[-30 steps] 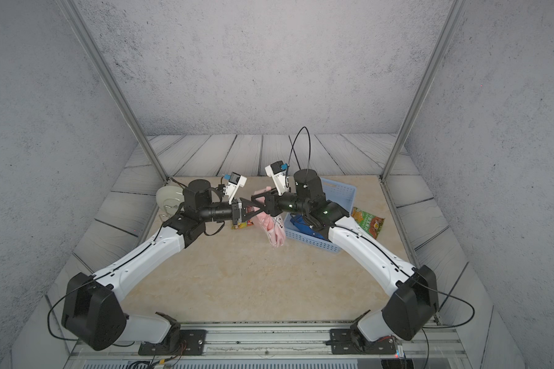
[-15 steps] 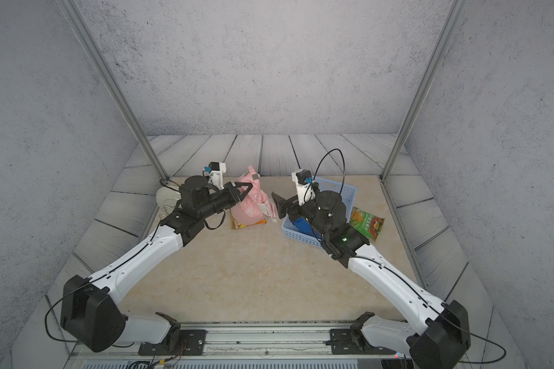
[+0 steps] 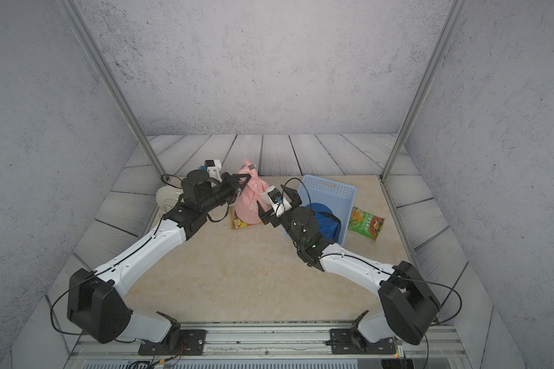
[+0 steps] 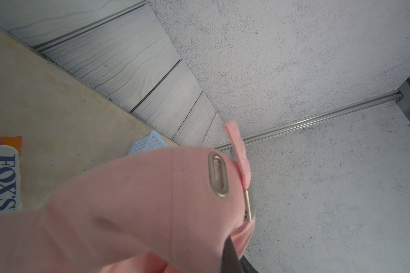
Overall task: Turn the baseball cap inside out
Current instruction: Turn over the baseball cap.
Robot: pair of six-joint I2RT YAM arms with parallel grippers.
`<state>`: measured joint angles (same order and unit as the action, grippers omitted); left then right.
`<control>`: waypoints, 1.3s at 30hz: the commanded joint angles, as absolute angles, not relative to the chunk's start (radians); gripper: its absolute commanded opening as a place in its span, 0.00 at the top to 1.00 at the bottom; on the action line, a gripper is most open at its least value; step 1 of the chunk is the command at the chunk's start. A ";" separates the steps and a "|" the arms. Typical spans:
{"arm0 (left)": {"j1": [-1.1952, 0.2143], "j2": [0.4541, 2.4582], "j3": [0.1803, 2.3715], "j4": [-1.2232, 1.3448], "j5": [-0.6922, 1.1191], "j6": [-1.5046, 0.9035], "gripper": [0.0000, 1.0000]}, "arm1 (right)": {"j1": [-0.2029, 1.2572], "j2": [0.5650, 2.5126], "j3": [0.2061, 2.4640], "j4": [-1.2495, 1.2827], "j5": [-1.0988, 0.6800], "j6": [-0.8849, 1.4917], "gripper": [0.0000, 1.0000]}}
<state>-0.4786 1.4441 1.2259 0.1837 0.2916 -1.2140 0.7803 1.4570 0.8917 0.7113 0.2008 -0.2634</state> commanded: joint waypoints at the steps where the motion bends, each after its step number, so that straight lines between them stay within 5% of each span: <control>1: -0.483 1.442 1.271 0.217 0.294 -1.246 1.00 | 0.809 1.530 0.931 0.855 0.348 -0.412 0.00; 9: -0.483 1.443 1.273 0.195 0.282 -1.288 1.00 | 0.823 1.680 1.024 0.998 0.617 -0.642 0.00; 27: -0.482 1.421 1.265 0.168 0.228 -1.290 1.00 | 0.844 1.777 1.066 1.061 0.728 -0.716 0.02; 36: -0.480 1.399 1.246 0.140 0.140 -1.251 1.00 | 0.876 1.697 0.972 1.038 0.759 -0.700 0.19; 39: -0.479 1.402 1.244 0.142 0.141 -1.254 1.00 | 0.876 1.677 0.961 0.985 0.757 -0.655 0.34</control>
<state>-0.4797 1.4311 1.2465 0.1204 0.1650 -1.2785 0.8726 1.7588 0.9699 1.0172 0.7296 -0.6983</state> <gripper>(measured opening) 0.052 0.705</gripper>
